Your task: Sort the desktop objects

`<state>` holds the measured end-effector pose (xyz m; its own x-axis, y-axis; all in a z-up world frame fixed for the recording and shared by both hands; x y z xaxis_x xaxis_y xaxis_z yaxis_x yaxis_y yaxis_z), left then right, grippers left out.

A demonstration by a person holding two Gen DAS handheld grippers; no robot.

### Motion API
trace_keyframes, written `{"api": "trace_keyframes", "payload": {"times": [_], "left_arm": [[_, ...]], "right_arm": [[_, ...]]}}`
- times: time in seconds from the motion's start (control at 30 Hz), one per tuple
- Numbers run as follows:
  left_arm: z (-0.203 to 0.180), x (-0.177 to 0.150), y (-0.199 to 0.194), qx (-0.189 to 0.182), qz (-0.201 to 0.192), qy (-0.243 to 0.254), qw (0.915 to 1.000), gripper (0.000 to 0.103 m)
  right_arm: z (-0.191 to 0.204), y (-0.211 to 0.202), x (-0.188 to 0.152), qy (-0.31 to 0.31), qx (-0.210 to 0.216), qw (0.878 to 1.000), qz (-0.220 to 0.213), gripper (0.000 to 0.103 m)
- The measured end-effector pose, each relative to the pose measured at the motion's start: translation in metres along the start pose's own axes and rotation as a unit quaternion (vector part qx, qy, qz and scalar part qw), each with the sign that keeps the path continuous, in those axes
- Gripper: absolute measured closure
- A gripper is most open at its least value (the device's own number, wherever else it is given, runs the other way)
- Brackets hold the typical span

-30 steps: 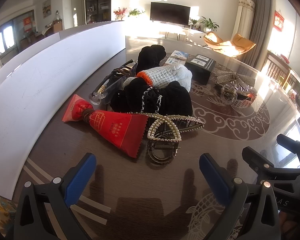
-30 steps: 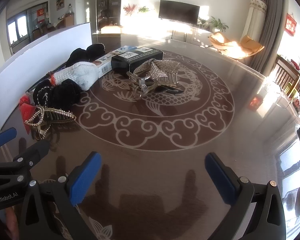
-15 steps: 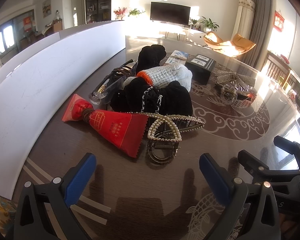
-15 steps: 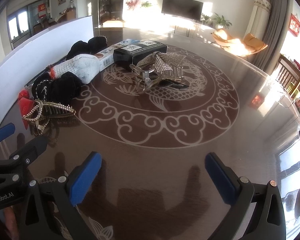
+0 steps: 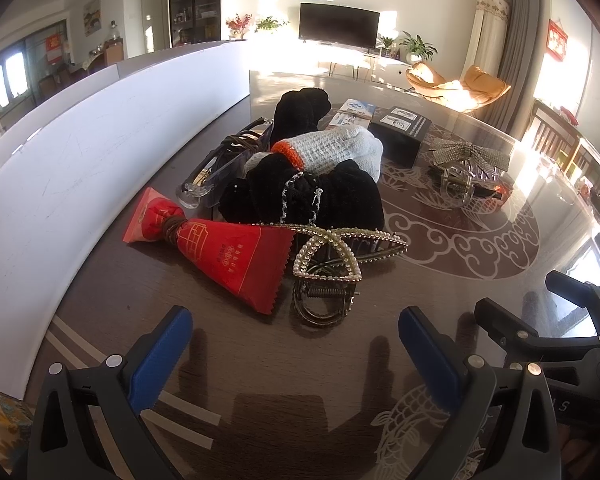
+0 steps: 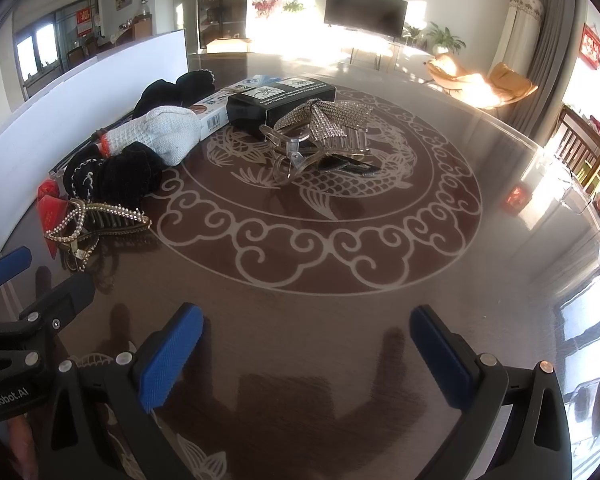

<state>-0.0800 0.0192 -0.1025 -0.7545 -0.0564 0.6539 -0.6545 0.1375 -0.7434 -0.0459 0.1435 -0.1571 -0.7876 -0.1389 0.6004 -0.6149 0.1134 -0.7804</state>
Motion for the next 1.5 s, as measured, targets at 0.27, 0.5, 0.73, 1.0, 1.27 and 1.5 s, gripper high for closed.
{"api": "trace_keyframes", "payload": {"times": [0.27, 0.5, 0.73, 1.0, 1.27, 1.5], "left_arm": [[0.0, 0.0, -0.002, 0.001, 0.002, 0.004, 1.0, 0.0], [-0.001, -0.002, -0.003, 0.003, 0.004, 0.01, 0.9999, 0.0], [0.005, 0.0, -0.012, 0.013, -0.002, 0.004, 0.9999, 0.0], [0.042, 0.006, -0.036, -0.017, -0.021, -0.078, 0.9966, 0.0], [0.063, -0.002, -0.024, -0.009, -0.003, -0.13, 0.9915, 0.0], [0.054, -0.007, -0.015, 0.043, 0.022, -0.066, 0.9966, 0.0]], "right_arm": [[0.0, 0.002, 0.0, 0.006, 0.009, 1.0, 0.004, 0.0], [0.0, 0.004, 0.0, 0.012, 0.017, 1.0, 0.008, 0.0], [0.0, 0.006, -0.001, 0.016, 0.022, 1.0, 0.011, 0.0], [0.0, 0.008, 0.0, 0.019, 0.026, 0.999, 0.013, 0.0], [0.001, 0.008, 0.0, 0.019, 0.026, 0.999, 0.013, 0.0], [0.001, 0.008, 0.0, 0.019, 0.026, 0.999, 0.013, 0.0]]}}
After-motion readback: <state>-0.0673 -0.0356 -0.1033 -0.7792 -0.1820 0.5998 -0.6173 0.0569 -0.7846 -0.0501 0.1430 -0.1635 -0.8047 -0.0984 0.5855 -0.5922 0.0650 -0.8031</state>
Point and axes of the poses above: each gripper's, at about its wrist camera, not at the fingertips, and y roughly the way its jaws point, z to its left, x to its top, the point moved 9 cm from there along y, roughly the way its jaws point, and after that the axes turned 7 degrees about -x, right-handed, at the moved point
